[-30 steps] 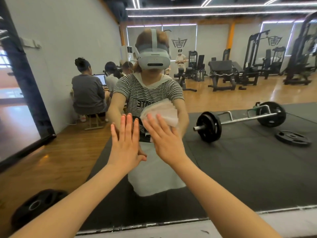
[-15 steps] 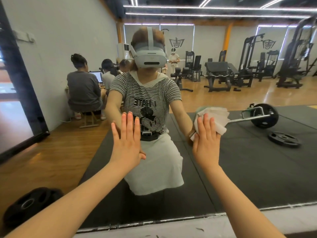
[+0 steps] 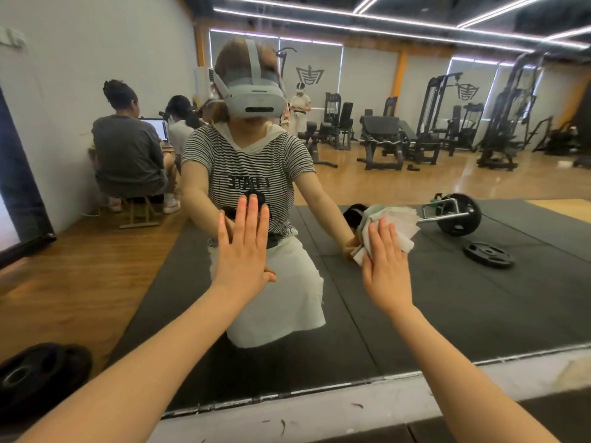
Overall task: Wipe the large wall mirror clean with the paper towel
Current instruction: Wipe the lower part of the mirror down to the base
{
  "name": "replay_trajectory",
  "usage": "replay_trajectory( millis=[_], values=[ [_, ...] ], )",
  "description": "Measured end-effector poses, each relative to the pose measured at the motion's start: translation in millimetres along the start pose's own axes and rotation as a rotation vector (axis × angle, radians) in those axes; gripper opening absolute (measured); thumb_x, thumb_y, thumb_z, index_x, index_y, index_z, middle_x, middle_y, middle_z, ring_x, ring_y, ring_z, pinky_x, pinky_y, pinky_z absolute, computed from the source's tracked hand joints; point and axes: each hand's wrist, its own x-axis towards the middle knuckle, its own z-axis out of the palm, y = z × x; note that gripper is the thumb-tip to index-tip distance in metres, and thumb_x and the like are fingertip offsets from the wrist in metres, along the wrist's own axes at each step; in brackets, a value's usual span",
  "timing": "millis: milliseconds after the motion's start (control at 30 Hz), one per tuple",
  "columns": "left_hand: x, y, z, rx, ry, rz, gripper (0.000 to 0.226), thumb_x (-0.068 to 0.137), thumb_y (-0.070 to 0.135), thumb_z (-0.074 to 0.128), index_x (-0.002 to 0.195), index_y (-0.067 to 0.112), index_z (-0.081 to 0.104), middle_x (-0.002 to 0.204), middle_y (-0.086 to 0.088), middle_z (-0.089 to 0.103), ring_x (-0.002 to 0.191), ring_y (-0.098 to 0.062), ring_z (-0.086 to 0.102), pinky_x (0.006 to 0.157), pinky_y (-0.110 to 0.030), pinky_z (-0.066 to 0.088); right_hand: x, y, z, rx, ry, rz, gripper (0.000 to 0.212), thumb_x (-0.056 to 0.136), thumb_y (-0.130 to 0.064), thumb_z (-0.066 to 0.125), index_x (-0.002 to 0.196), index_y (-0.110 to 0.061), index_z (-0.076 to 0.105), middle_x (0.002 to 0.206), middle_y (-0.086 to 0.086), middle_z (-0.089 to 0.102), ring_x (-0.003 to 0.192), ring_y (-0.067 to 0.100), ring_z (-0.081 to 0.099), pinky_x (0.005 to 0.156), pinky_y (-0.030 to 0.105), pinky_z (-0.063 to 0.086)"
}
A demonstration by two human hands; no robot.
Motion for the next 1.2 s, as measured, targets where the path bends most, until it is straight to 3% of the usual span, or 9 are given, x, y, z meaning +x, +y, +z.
replay_trajectory(
  millis=[233, 400, 533, 700, 767, 900, 1067, 1133, 1200],
  values=[
    [1.3, -6.3, -4.2, -0.045, -0.068, 0.030, 0.139, 0.075, 0.079, 0.054, 0.134, 0.000, -0.044, 0.133, -0.023, -0.056, 0.120, -0.038, -0.056, 0.106, -0.057, -0.021, -3.3, 0.1, -21.7, -0.086, -0.217, 0.035, 0.072, 0.094, -0.009, 0.056, 0.154, -0.016, 0.017, 0.156, -0.006, 0.001, 0.146, 0.016, -0.002, 0.117, 0.044, 0.018],
    [0.6, -8.7, -1.6, -0.101, -0.070, 0.052, 0.133, 0.081, 0.073, 0.052, 0.130, 0.001, -0.049, 0.132, -0.021, -0.058, 0.120, -0.036, -0.057, 0.103, -0.056, -0.028, -3.3, -2.8, -20.6, -0.145, -0.242, 0.040, 0.077, 0.091, -0.007, 0.059, 0.154, -0.012, 0.014, 0.156, -0.004, -0.003, 0.146, 0.017, -0.003, 0.117, 0.043, 0.016],
    [2.0, -11.1, 3.9, -0.109, -0.024, 0.056, 0.136, 0.077, 0.076, 0.054, 0.135, 0.001, -0.044, 0.138, -0.020, -0.053, 0.125, -0.036, -0.052, 0.109, -0.057, -0.022, -5.7, -5.9, -10.9, -0.262, -0.171, 0.023, 0.079, 0.084, -0.007, 0.065, 0.150, -0.003, 0.023, 0.158, 0.012, 0.016, 0.146, 0.032, 0.017, 0.109, 0.057, 0.032],
    [1.9, -10.3, 9.5, -0.077, 0.039, 0.057, 0.148, 0.062, 0.081, 0.064, 0.144, 0.002, -0.032, 0.151, -0.019, -0.038, 0.140, -0.035, -0.034, 0.114, -0.056, -0.009, -4.1, -2.4, -5.9, -0.384, -0.095, 0.006, 0.062, 0.093, -0.034, 0.038, 0.146, -0.005, 0.028, 0.150, 0.020, 0.037, 0.140, 0.030, 0.024, 0.094, 0.065, 0.041],
    [1.8, -9.0, 13.4, -0.050, 0.066, 0.064, 0.153, 0.056, 0.081, 0.067, 0.148, 0.003, -0.026, 0.154, -0.019, -0.031, 0.144, -0.035, -0.024, 0.116, -0.056, -0.002, -4.3, 10.7, 0.0, -0.368, -0.055, -0.066, 0.059, 0.097, -0.036, 0.032, 0.146, -0.005, 0.028, 0.151, 0.018, 0.037, 0.140, 0.030, 0.025, 0.093, 0.066, 0.041],
    [-0.2, -4.0, 13.7, 0.016, 0.129, 0.042, 0.154, 0.049, 0.072, 0.079, 0.151, 0.003, -0.013, 0.158, -0.018, -0.021, 0.147, -0.033, -0.013, 0.115, -0.056, -0.005, -0.8, 36.9, 9.0, -0.279, 0.055, -0.219, 0.055, 0.104, -0.042, 0.014, 0.146, -0.008, 0.028, 0.150, 0.013, 0.032, 0.138, 0.030, 0.028, 0.091, 0.065, 0.042],
    [-4.0, 25.8, -1.4, 0.049, 0.201, -0.057, 0.135, 0.046, 0.055, 0.090, 0.149, 0.002, 0.020, 0.155, -0.024, 0.018, 0.144, -0.038, 0.013, 0.103, -0.069, 0.009, 1.4, 51.5, 18.8, -0.153, 0.125, -0.318, 0.053, 0.099, -0.036, 0.034, 0.147, -0.012, 0.031, 0.153, 0.009, 0.027, 0.140, 0.029, 0.028, 0.097, 0.058, 0.040],
    [-0.7, 58.4, -4.4, 0.079, 0.205, -0.031, 0.138, 0.045, 0.057, 0.089, 0.150, 0.004, 0.018, 0.155, -0.020, 0.018, 0.146, -0.036, 0.008, 0.101, -0.070, 0.008, 2.5, 57.6, 21.2, -0.112, 0.125, -0.348, 0.057, 0.097, -0.036, 0.038, 0.149, -0.015, 0.027, 0.156, 0.006, 0.023, 0.142, 0.026, 0.026, 0.099, 0.054, 0.036],
    [9.1, 98.0, -1.9, 0.089, 0.186, -0.008, 0.149, 0.044, 0.064, 0.086, 0.153, 0.007, 0.003, 0.157, -0.017, 0.012, 0.148, -0.032, -0.008, 0.103, -0.068, 0.007, 3.6, 63.6, 20.8, -0.080, 0.126, -0.384, 0.059, 0.097, -0.038, 0.038, 0.151, -0.018, 0.023, 0.158, 0.002, 0.017, 0.143, 0.022, 0.024, 0.096, 0.048, 0.033]
  ],
)
